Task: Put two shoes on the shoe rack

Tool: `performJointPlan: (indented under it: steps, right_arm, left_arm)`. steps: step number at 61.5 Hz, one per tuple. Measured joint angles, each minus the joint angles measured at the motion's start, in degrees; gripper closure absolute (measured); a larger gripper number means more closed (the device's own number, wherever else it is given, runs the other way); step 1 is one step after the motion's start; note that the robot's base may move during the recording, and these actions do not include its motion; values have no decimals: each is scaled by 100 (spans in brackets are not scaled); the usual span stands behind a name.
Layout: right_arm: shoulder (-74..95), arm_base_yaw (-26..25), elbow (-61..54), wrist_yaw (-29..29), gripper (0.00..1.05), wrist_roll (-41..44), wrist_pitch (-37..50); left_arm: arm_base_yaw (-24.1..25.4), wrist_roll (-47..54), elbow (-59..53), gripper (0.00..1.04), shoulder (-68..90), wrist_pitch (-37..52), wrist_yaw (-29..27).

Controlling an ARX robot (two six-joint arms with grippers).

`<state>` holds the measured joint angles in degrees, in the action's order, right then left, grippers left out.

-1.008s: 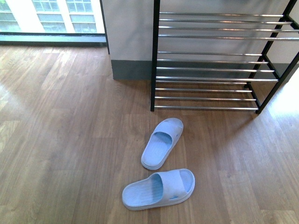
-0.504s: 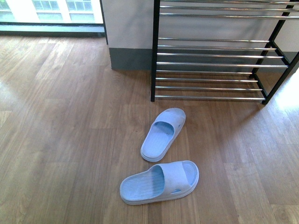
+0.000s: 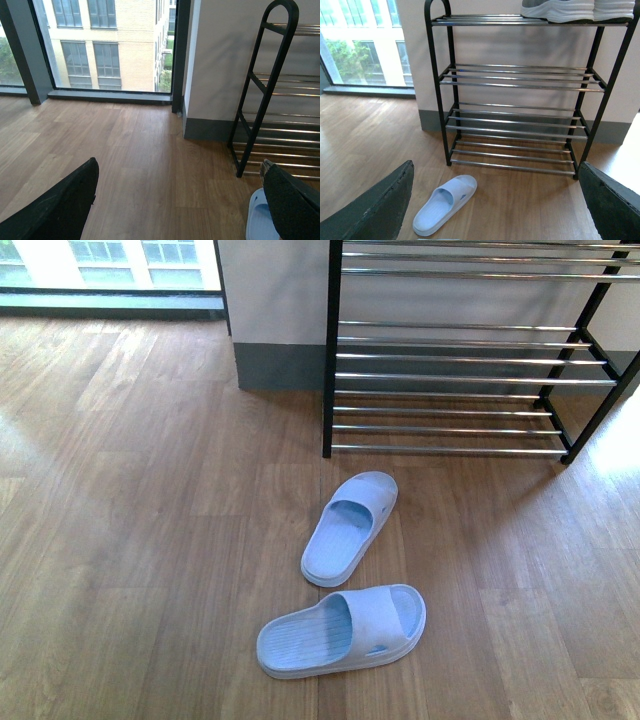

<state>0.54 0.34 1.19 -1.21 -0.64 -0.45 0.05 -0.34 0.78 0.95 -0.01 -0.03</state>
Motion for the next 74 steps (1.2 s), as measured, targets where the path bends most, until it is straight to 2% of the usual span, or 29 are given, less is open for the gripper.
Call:
performJointPlan:
  steps: [4, 11, 26, 34, 40, 48, 53, 74]
  right_arm:
    - [317, 212, 28, -551, 9, -151, -28]
    - [1668, 485, 236, -887, 9, -415, 590]
    - [6002, 1438, 1370, -1471, 9, -1445, 2184]
    - [8212, 1792, 2159, -1552, 9, -2057, 2317]
    - [10242, 2050, 3082, -1591, 9, -2481, 2159]
    - [11770, 2232, 3952, -1408, 9, -2855, 1720]
    - [12395, 2295, 4424, -1215, 9, -3038, 1421]
    - [14220, 2444, 6297, -1016, 9, -3941, 92]
  left_arm:
    - [0, -2, 0, 9, 0, 0, -2]
    - [0, -2, 0, 9, 0, 0, 0]
    - [0, 0, 0, 9, 0, 0, 0]
    - [0, 0, 0, 9, 0, 0, 0]
    - [0, 0, 0, 9, 0, 0, 0]
    - [0, 0, 0, 9, 0, 0, 0]
    - [0, -2, 0, 9, 0, 0, 0]
    - [0, 0, 0, 9, 0, 0, 0]
